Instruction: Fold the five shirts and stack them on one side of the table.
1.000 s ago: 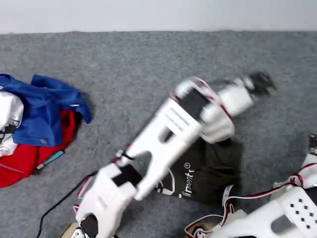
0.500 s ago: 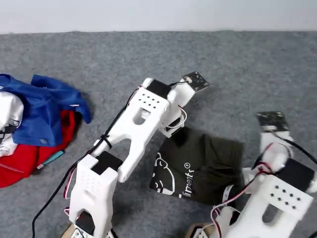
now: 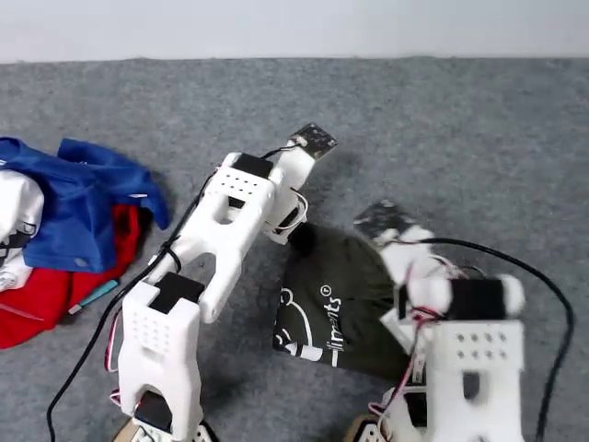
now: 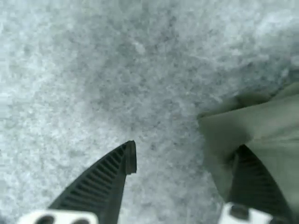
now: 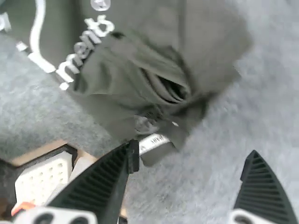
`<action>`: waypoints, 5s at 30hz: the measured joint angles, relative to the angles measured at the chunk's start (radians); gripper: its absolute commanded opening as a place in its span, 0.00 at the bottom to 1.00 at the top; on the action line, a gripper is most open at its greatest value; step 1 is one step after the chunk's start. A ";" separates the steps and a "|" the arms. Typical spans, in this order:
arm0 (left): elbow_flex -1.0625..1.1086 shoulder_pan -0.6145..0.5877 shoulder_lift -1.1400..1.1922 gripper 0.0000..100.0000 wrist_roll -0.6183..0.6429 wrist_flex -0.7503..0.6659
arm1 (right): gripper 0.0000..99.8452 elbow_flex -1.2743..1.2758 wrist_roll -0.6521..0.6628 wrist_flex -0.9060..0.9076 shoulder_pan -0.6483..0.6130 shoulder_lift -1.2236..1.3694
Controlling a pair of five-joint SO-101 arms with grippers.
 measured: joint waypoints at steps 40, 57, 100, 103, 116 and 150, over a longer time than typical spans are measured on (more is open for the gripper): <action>0.127 0.003 -0.014 0.32 -0.005 -0.167 | 0.34 -0.514 -0.091 -0.267 0.149 0.890; 0.127 0.000 -0.014 0.32 0.005 -0.167 | 0.34 -0.310 -0.150 -0.339 -0.215 0.896; 0.130 0.002 -0.015 0.32 0.002 -0.169 | 0.34 0.301 0.321 -0.158 0.238 0.232; 0.130 0.002 -0.015 0.32 0.002 -0.169 | 0.34 0.302 0.382 -0.081 0.275 0.109; 0.132 0.002 -0.015 0.32 0.071 -0.192 | 0.34 0.149 0.077 -0.203 0.091 0.181; 0.132 0.003 -0.015 0.32 0.110 -0.204 | 0.20 0.020 0.130 -0.287 -0.006 0.756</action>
